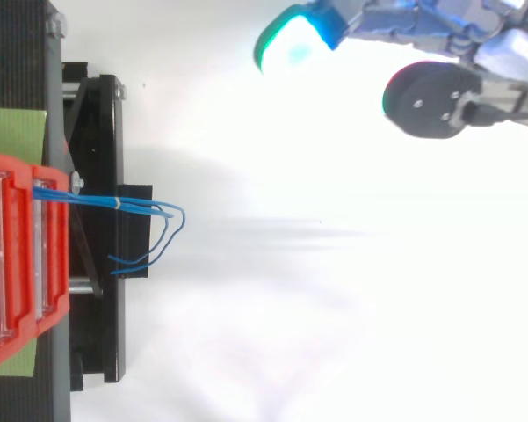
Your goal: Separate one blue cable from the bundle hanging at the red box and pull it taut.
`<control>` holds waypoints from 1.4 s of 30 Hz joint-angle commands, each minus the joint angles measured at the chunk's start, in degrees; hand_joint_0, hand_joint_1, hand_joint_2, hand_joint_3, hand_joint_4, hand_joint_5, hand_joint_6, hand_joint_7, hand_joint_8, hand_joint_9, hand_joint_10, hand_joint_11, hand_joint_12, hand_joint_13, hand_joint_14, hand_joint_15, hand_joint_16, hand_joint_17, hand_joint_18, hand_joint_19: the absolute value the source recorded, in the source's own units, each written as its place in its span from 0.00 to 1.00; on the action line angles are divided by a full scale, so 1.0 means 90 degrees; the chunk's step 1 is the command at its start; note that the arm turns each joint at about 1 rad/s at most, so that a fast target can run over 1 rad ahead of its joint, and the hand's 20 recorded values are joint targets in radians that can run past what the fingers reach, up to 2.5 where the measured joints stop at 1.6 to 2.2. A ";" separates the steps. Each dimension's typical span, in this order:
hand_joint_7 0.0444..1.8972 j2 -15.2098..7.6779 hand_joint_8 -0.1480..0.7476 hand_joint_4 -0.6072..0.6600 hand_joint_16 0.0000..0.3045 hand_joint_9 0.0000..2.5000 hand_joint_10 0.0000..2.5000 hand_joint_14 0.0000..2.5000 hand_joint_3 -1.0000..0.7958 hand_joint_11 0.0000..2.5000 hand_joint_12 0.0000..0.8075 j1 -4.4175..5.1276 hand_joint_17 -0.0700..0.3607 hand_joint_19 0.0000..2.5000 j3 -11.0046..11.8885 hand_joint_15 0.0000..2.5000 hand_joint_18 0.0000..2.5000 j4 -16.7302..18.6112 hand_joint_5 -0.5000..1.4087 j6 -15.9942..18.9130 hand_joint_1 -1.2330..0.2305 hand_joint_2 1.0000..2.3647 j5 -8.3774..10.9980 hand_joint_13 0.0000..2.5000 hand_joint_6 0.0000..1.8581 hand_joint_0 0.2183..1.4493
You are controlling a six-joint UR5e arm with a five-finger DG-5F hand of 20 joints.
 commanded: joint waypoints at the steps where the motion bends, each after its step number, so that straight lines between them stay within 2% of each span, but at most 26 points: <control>1: 0.37 -0.0512 0.48 0.67 0.10 0.15 0.00 0.00 0.28 0.01 0.30 0.0011 0.32 0.02 0.0505 0.00 0.08 -0.0098 0.15 0.0393 0.55 0.00 -0.0092 0.09 0.27 0.27; 5: 0.38 -0.0795 0.48 0.67 0.10 0.15 0.00 0.00 0.28 0.01 0.30 0.0011 0.32 0.02 0.0867 0.00 0.08 -0.0478 0.15 0.0559 0.55 0.00 -0.0248 0.09 0.27 0.27; 9: 0.38 -0.1000 0.48 0.67 0.10 0.15 0.00 0.00 0.28 0.00 0.30 0.0011 0.32 0.02 0.1062 0.00 0.08 -0.0469 0.15 0.0676 0.55 0.00 -0.0297 0.09 0.27 0.27; 10: 0.38 -0.1206 0.48 0.67 0.10 0.15 0.00 0.00 0.28 0.00 0.30 0.0021 0.32 0.02 0.1228 0.00 0.08 -0.0381 0.15 0.0685 0.55 0.00 -0.0346 0.09 0.27 0.27; 11: 0.38 -0.1293 0.48 0.67 0.10 0.15 0.00 0.00 0.28 0.00 0.30 0.0021 0.32 0.02 0.1287 0.00 0.08 -0.0342 0.15 0.0685 0.55 0.00 -0.0404 0.09 0.27 0.27; 19: 0.41 -0.1342 0.49 0.70 0.10 0.16 0.00 0.00 0.28 0.01 0.30 0.0050 0.32 0.02 0.1326 0.00 0.08 -0.0312 0.16 0.0598 0.55 0.00 -0.0434 0.09 0.27 0.27; 20: 0.41 -0.1420 0.49 0.70 0.10 0.16 0.00 0.00 0.28 0.01 0.30 0.0060 0.32 0.02 0.1326 0.00 0.08 -0.0283 0.16 0.0627 0.55 0.00 -0.0444 0.09 0.27 0.27; 22: 0.41 -0.1440 0.49 0.70 0.10 0.16 0.00 0.00 0.28 0.01 0.30 0.0050 0.32 0.02 0.1326 0.00 0.08 -0.0205 0.16 0.0646 0.55 0.00 -0.0463 0.09 0.27 0.27; 23: 0.41 -0.1567 0.49 0.70 0.10 0.16 0.00 0.00 0.28 0.00 0.29 0.0060 0.32 0.02 0.1335 0.00 0.08 -0.0058 0.16 0.0666 0.55 0.00 -0.0453 0.10 0.27 0.27; 31: 0.41 -0.1684 0.49 0.70 0.10 0.16 0.00 0.00 0.28 0.01 0.29 0.0089 0.32 0.02 0.1345 0.00 0.09 0.0479 0.16 0.0646 0.55 0.00 -0.0473 0.10 0.27 0.27; 36: 0.41 -0.1684 0.48 0.70 0.10 0.17 0.00 0.00 0.28 0.01 0.29 0.0079 0.32 0.02 0.1394 0.00 0.09 0.0488 0.16 0.0783 0.55 0.00 -0.0502 0.10 0.27 0.27; 37: 0.41 -0.1684 0.48 0.70 0.10 0.17 0.00 0.00 0.28 0.01 0.29 0.0079 0.32 0.02 0.1453 0.00 0.09 0.0498 0.16 0.0773 0.55 0.00 -0.0522 0.10 0.27 0.27; 41: 0.41 -0.2016 0.48 0.70 0.10 0.17 0.00 0.00 0.28 0.00 0.29 0.0089 0.32 0.02 0.1960 0.00 0.09 0.0449 0.16 0.0783 0.55 0.00 -0.0785 0.10 0.27 0.27; 42: 0.41 -0.2114 0.48 0.70 0.10 0.17 0.00 0.00 0.28 0.01 0.29 0.0079 0.32 0.02 0.2029 0.00 0.09 0.0371 0.16 0.0861 0.55 0.00 -0.0942 0.10 0.27 0.27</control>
